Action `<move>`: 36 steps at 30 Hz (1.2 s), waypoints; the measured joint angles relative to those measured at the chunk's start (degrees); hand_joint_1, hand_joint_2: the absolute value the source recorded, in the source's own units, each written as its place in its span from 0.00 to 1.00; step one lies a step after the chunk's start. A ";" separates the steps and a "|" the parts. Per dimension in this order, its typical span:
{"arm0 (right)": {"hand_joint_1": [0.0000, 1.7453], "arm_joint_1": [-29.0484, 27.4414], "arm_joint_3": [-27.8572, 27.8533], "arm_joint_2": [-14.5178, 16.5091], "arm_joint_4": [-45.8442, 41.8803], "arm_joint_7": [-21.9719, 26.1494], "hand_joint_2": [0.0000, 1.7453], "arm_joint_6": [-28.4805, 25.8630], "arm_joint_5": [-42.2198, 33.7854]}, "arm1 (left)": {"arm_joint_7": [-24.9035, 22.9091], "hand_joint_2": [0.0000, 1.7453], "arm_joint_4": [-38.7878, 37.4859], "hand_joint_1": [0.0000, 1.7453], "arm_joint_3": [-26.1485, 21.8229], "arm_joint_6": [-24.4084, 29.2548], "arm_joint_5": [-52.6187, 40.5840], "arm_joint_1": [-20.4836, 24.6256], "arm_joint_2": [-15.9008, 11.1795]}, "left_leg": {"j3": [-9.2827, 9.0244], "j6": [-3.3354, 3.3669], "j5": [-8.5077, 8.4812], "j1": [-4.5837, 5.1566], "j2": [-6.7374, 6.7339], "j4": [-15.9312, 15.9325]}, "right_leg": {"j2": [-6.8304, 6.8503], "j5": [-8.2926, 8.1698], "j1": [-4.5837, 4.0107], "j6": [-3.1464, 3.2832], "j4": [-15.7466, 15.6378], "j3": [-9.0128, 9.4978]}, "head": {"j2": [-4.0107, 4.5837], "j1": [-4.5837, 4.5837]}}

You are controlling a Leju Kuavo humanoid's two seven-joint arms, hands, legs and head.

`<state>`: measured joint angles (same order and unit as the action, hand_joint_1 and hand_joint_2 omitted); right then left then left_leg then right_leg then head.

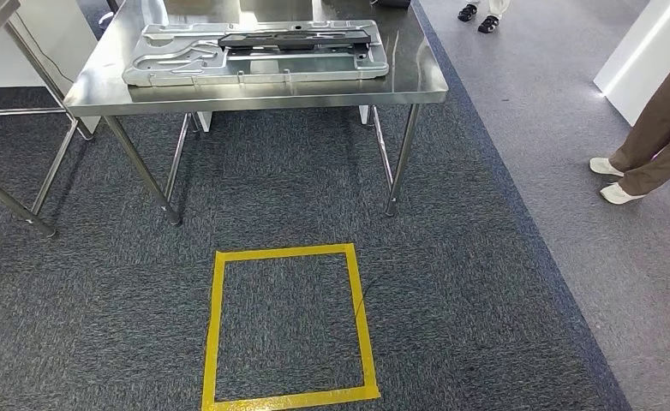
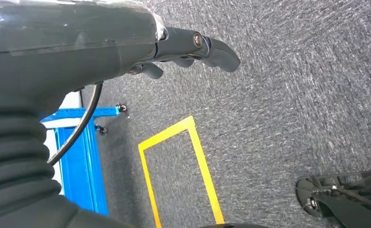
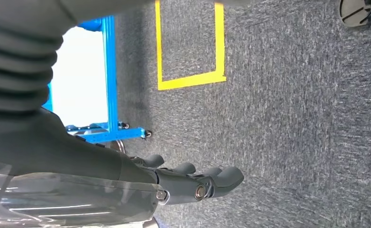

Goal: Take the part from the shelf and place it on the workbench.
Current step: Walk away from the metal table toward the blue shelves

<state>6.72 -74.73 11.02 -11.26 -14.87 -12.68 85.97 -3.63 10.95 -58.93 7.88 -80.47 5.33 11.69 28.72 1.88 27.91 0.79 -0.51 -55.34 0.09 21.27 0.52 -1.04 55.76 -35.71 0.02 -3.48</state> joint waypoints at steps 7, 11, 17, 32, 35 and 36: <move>0.00 0.01 -0.02 0.00 0.00 -1.76 1.00 0.05 -0.77 | 0.02 0.00 0.00 0.00 0.16 0.14 -0.91 0.00 0.00 | 0.00 -0.05 -0.04 -0.01 0.00 0.00 | 0.00 -0.02 -0.01 0.03 0.03 -0.02 | 0.00 0.00; 0.00 0.01 -0.02 0.00 0.00 -1.74 1.00 0.04 -0.94 | 0.80 0.00 0.00 0.00 1.03 0.08 -1.34 0.02 0.00 | 0.00 -0.07 -0.05 -0.01 0.00 0.00 | 0.00 -0.02 0.00 0.03 0.04 -0.02 | 0.00 0.00; 0.00 -0.03 -0.02 0.04 0.01 -1.61 1.00 0.01 -0.98 | 0.87 0.00 0.00 0.00 1.40 -0.20 -1.34 0.02 -0.03 | 0.07 0.16 -0.13 0.19 0.01 -0.26 | 0.03 -0.32 0.20 -0.22 -0.13 0.08 | 0.00 0.00; 0.00 0.03 -0.02 0.11 0.06 -1.77 1.00 -0.03 -0.97 | 0.84 0.00 0.00 0.00 1.42 -0.60 -1.34 0.14 0.02 | 5.01 -1.49 -3.09 -1.05 -0.19 -2.73 | -0.41 7.20 0.83 -0.64 2.45 4.90 | 0.00 0.00; 0.00 0.05 -0.02 0.10 0.08 -1.77 1.00 -0.04 -0.97 | 0.84 0.00 0.00 0.00 1.42 -0.60 -1.31 0.05 0.02 | 5.46 -2.72 -2.85 -1.33 -0.13 -3.22 | -0.29 6.16 0.70 0.93 2.41 4.19 | 0.00 0.00; 0.00 0.06 -0.02 0.10 0.08 -1.77 1.00 -0.06 -0.97 | 0.84 0.00 0.00 0.00 1.42 -0.60 -1.29 0.01 0.02 | 6.14 -3.03 -1.42 -1.44 -0.10 -4.69 | -0.19 5.73 0.74 1.43 2.31 3.76 | 0.00 -0.01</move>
<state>6.78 -74.75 11.11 -11.18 -16.63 -12.74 85.00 -2.80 10.95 -57.51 7.28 -81.76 5.34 11.72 34.87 -1.15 26.49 -0.65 -0.61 -60.03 -0.10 27.00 1.26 0.38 58.06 -31.95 0.02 -3.48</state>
